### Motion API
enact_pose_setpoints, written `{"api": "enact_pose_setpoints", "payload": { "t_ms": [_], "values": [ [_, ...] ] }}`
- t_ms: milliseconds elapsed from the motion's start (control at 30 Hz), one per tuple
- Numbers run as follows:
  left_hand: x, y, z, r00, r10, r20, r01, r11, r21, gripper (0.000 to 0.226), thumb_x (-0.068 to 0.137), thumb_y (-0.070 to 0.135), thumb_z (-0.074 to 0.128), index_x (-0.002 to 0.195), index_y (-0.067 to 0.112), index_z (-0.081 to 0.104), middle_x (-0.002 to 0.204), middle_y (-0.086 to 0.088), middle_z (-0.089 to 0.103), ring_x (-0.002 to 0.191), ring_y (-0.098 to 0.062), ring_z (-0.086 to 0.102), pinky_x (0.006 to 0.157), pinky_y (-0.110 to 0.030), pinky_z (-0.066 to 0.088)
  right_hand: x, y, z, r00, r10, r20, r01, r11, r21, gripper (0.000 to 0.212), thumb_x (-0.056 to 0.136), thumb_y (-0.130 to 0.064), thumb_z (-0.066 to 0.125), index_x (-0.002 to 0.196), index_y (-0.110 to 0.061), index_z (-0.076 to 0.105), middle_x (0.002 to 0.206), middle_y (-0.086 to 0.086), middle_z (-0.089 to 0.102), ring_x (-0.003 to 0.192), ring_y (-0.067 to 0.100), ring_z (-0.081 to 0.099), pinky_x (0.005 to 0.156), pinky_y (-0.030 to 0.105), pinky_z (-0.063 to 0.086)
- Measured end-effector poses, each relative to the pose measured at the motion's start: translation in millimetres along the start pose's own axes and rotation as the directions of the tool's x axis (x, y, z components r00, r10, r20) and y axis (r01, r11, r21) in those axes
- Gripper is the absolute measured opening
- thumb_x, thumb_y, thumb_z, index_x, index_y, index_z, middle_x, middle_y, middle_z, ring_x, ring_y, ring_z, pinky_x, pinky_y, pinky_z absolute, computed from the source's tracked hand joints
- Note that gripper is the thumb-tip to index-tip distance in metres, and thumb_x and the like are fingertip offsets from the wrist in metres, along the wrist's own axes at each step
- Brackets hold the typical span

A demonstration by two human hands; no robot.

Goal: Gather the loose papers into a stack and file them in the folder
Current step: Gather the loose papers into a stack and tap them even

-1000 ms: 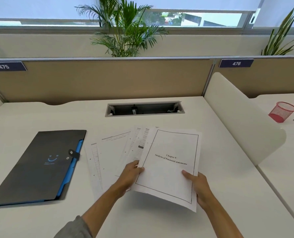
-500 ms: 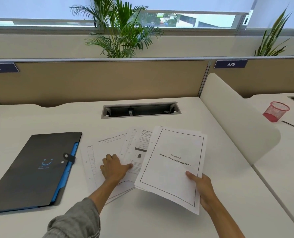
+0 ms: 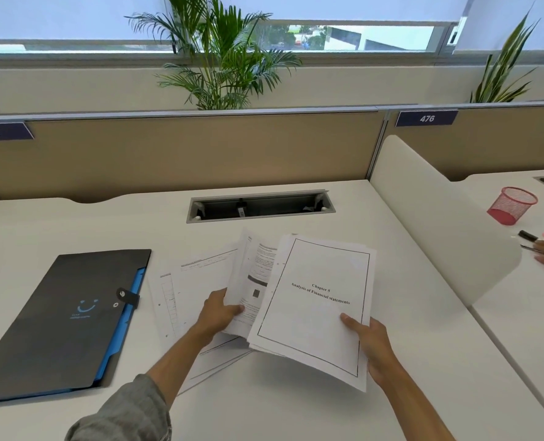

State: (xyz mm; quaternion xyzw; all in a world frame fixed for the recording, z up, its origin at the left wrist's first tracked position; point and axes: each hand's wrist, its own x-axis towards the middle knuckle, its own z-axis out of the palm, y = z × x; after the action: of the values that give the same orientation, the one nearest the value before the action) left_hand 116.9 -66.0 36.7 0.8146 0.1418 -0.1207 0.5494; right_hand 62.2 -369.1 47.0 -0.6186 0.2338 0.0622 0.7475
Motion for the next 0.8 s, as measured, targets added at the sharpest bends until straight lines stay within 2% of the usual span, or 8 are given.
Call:
{"api": "enact_pose_setpoints", "payload": {
  "t_ms": [167, 333, 467, 567, 633, 700, 733, 800],
  "values": [
    [-15, 6, -5, 0.997, 0.011, 0.074, 0.008, 0.969, -0.248, 0.032, 0.089, 0.007, 0.064, 0.121, 0.007, 0.061, 0.103, 0.0, 0.072, 0.097, -0.021, 0.069, 0.079, -0.029, 0.055, 3, -6, 11, 1.0, -0.012, 0.02, 0.012, 1.0, -0.015, 0.02, 0.086, -0.014, 0.07, 0.106, -0.008, 0.07, 0.1, 0.007, 0.076, 0.087, 0.023, 0.073, 0.067, 0.031, 0.058],
    [-32, 10, -12, 0.989, 0.03, 0.143, 0.027, 0.922, -0.386, 0.029, 0.091, 0.011, 0.062, 0.12, 0.011, 0.062, 0.113, -0.008, 0.073, 0.103, -0.029, 0.07, 0.083, -0.038, 0.057, 7, -13, 25, 0.998, -0.053, 0.021, 0.054, 0.997, -0.047, 0.023, 0.086, -0.016, 0.07, 0.108, -0.006, 0.07, 0.102, 0.008, 0.075, 0.09, 0.024, 0.073, 0.072, 0.034, 0.058],
    [-47, 17, -18, 0.978, 0.097, 0.184, -0.013, 0.911, -0.412, 0.032, 0.09, 0.021, 0.063, 0.122, 0.019, 0.06, 0.114, -0.003, 0.073, 0.103, -0.022, 0.07, 0.083, -0.037, 0.057, 5, -21, 37, 0.991, -0.121, 0.05, 0.123, 0.991, -0.048, 0.02, 0.087, -0.017, 0.069, 0.107, -0.014, 0.07, 0.102, 0.003, 0.076, 0.087, 0.019, 0.074, 0.07, 0.029, 0.058],
    [-59, 23, -22, 0.971, 0.157, 0.183, -0.072, 0.913, -0.402, 0.051, 0.076, 0.042, 0.072, 0.121, 0.022, 0.061, 0.112, 0.001, 0.074, 0.102, -0.017, 0.071, 0.08, -0.033, 0.057, 2, -27, 46, 0.981, -0.172, 0.092, 0.175, 0.984, -0.027, 0.032, 0.085, -0.016, 0.072, 0.116, -0.018, 0.062, 0.109, 0.0, 0.074, 0.092, 0.018, 0.073, 0.073, 0.03, 0.059],
    [-65, 25, -24, 0.966, 0.184, 0.183, -0.1, 0.914, -0.393, 0.074, 0.055, 0.062, 0.08, 0.117, 0.026, 0.063, 0.111, 0.002, 0.074, 0.101, -0.016, 0.071, 0.079, -0.03, 0.058, 0, -31, 51, 0.976, -0.202, 0.078, 0.206, 0.978, -0.044, 0.046, 0.083, -0.014, 0.074, 0.122, -0.018, 0.051, 0.112, -0.001, 0.069, 0.093, 0.016, 0.07, 0.067, 0.021, 0.058],
    [-69, 26, -29, 0.96, 0.21, 0.185, -0.12, 0.907, -0.404, 0.081, 0.046, 0.067, 0.081, 0.115, 0.027, 0.064, 0.111, 0.003, 0.074, 0.101, -0.016, 0.071, 0.078, -0.027, 0.058, -1, -36, 56, 0.967, -0.243, 0.08, 0.247, 0.968, -0.045, 0.057, 0.081, -0.012, 0.076, 0.128, -0.02, 0.045, 0.113, -0.004, 0.066, 0.097, 0.014, 0.068, 0.063, 0.016, 0.057],
    [-71, 27, -31, 0.958, 0.219, 0.187, -0.127, 0.904, -0.407, 0.082, 0.047, 0.066, 0.081, 0.116, 0.026, 0.064, 0.111, 0.002, 0.074, 0.102, -0.017, 0.071, 0.078, -0.027, 0.058, -1, -37, 58, 0.96, -0.265, 0.089, 0.269, 0.962, -0.048, 0.059, 0.08, -0.011, 0.077, 0.129, -0.02, 0.046, 0.114, -0.004, 0.067, 0.098, 0.014, 0.068, 0.066, 0.017, 0.058],
    [-74, 28, -36, 0.957, 0.227, 0.182, -0.135, 0.901, -0.413, 0.083, 0.048, 0.064, 0.082, 0.118, 0.022, 0.064, 0.113, -0.001, 0.074, 0.104, -0.02, 0.07, 0.079, -0.027, 0.058, -1, -40, 60, 0.95, -0.286, 0.124, 0.295, 0.954, -0.058, 0.051, 0.079, -0.011, 0.077, 0.125, -0.018, 0.055, 0.113, -0.001, 0.071, 0.098, 0.018, 0.071, 0.076, 0.028, 0.06]
  ]
}}
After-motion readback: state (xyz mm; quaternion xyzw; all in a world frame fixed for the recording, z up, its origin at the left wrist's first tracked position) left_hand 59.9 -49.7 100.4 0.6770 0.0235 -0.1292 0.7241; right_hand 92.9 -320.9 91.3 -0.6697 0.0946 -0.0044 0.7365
